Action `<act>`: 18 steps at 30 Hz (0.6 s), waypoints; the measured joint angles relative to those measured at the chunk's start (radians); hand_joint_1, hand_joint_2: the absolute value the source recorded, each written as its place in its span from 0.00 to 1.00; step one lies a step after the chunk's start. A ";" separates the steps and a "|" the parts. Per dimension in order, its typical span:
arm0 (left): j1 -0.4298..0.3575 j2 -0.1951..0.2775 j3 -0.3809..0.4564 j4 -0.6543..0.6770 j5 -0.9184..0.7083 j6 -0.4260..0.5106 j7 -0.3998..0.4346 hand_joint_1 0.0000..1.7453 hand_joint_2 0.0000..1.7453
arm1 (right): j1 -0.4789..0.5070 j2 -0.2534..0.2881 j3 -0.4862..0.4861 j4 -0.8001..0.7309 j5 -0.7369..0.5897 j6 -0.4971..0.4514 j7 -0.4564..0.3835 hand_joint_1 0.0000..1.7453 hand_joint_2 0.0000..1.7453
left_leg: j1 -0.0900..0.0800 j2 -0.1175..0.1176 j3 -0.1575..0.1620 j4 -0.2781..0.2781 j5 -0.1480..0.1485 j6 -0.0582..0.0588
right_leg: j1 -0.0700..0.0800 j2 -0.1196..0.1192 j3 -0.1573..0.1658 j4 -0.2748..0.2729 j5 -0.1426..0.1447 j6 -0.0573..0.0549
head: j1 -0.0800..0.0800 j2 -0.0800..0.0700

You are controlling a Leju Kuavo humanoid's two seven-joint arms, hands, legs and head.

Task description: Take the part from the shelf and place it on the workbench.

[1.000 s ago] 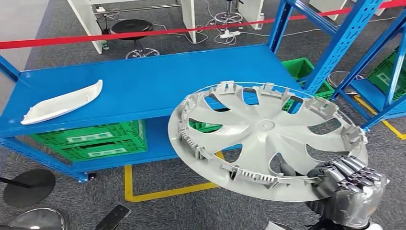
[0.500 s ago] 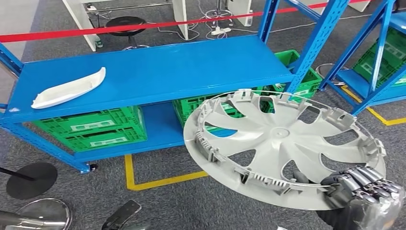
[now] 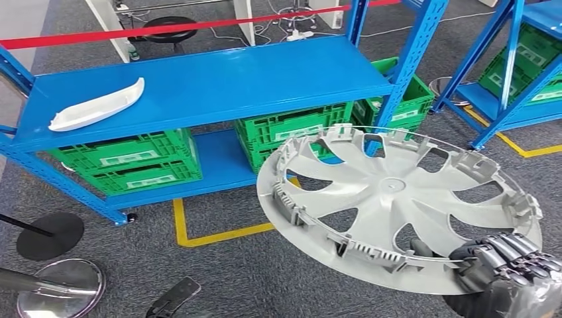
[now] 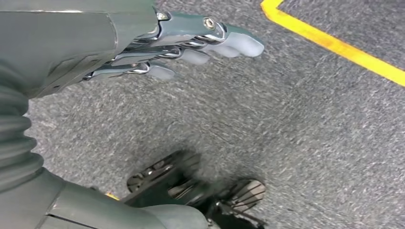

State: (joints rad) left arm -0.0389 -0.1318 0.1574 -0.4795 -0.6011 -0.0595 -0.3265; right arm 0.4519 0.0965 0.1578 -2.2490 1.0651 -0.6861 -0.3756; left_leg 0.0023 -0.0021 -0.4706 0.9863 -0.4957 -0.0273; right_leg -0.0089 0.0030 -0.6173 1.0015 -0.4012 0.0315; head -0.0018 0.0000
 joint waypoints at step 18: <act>-0.009 0.000 -0.016 0.023 -0.007 0.007 0.000 0.00 1.00 | 0.083 0.003 -0.023 -0.083 0.025 0.000 0.000 1.00 1.00 | -0.016 0.021 -0.134 -0.023 0.121 0.026 | 0.005 -0.009 0.147 -0.034 -0.100 0.011 | 0.010 0.000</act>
State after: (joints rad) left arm -0.0478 -0.1323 0.1414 -0.4566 -0.6077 -0.0525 -0.3268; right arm 0.5349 0.0996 0.1350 -2.3322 1.0899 -0.6863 -0.3751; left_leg -0.0134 0.0193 -0.6044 0.9638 -0.3745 -0.0014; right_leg -0.0035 -0.0063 -0.4703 0.9677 -0.5011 0.0426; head 0.0082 0.0001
